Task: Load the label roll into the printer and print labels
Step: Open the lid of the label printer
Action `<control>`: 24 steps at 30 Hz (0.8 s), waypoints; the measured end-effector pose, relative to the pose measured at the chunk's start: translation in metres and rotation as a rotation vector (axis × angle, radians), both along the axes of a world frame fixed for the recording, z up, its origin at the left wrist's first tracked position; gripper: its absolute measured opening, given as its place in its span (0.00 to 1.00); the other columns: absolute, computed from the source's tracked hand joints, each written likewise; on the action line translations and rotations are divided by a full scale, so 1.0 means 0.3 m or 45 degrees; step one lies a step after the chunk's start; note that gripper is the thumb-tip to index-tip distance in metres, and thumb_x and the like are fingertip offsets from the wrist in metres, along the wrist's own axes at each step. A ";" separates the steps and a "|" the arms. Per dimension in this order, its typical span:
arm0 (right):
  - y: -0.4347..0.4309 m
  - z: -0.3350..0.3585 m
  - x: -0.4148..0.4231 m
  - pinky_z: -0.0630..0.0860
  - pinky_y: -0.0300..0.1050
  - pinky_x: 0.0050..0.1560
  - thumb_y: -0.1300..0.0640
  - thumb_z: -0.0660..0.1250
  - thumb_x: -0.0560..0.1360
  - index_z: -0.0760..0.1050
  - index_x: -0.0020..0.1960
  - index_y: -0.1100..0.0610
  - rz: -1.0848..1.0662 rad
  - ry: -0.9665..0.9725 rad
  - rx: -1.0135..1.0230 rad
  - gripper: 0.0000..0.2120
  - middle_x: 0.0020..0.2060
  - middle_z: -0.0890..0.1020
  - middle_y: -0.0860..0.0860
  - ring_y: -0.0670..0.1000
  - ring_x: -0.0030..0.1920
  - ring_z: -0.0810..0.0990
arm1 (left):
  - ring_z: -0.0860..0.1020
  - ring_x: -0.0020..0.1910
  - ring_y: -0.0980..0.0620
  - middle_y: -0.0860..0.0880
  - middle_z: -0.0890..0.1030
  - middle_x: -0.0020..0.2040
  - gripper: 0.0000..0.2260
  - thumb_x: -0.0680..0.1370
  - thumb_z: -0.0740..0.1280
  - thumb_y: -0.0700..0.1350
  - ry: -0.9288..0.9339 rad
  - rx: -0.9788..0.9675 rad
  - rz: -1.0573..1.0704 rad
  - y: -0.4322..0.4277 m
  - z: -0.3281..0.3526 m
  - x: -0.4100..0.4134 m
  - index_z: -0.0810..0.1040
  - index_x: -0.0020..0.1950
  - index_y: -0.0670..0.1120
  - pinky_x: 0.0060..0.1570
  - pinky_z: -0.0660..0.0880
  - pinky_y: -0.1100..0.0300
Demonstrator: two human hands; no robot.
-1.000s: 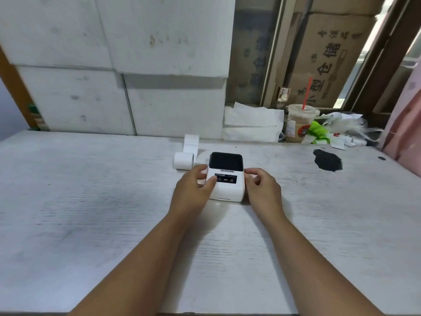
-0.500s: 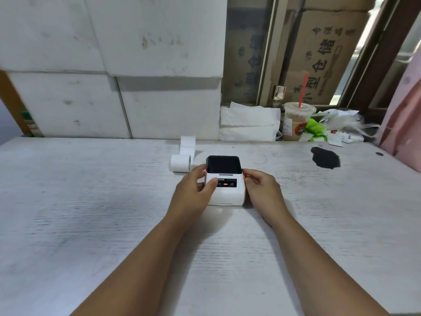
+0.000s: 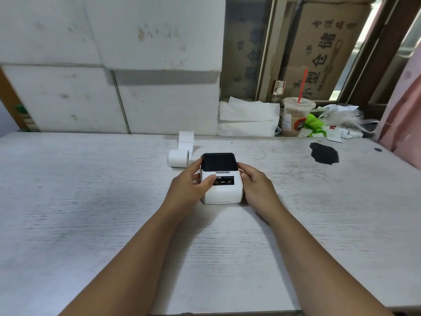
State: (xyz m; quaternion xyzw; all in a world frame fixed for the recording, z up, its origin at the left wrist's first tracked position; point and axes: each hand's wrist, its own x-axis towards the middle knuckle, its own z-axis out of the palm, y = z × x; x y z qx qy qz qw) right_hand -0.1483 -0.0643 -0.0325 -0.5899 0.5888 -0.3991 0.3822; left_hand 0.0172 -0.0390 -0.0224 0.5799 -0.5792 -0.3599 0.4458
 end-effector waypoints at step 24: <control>-0.026 -0.009 -0.012 0.81 0.49 0.52 0.54 0.62 0.77 0.77 0.64 0.50 -0.010 -0.163 0.128 0.16 0.51 0.86 0.48 0.49 0.51 0.84 | 0.75 0.60 0.61 0.63 0.77 0.58 0.20 0.75 0.68 0.49 -0.026 0.031 -0.009 -0.024 -0.021 0.015 0.71 0.67 0.56 0.53 0.71 0.68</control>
